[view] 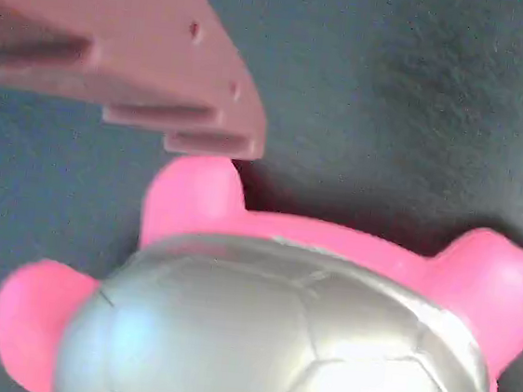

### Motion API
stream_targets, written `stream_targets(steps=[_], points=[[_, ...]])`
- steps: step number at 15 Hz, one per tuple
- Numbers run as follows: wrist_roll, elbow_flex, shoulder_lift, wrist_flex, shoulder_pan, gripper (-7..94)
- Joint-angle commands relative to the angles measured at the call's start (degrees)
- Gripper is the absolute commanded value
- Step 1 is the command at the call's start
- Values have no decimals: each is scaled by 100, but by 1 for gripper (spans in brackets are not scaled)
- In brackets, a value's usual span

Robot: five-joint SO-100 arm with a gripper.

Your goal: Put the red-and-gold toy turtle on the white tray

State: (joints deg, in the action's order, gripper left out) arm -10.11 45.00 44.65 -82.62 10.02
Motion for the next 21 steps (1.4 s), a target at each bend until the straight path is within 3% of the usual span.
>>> stream_targets(steps=[1, 11, 17, 21], points=[[0, -466, 79, -44, 26, 76], [26, -1433, -853, -255, 44, 74], [18, -1573, -1002, -290, 35, 60], [9, -1635, -993, -281, -9, 42]])
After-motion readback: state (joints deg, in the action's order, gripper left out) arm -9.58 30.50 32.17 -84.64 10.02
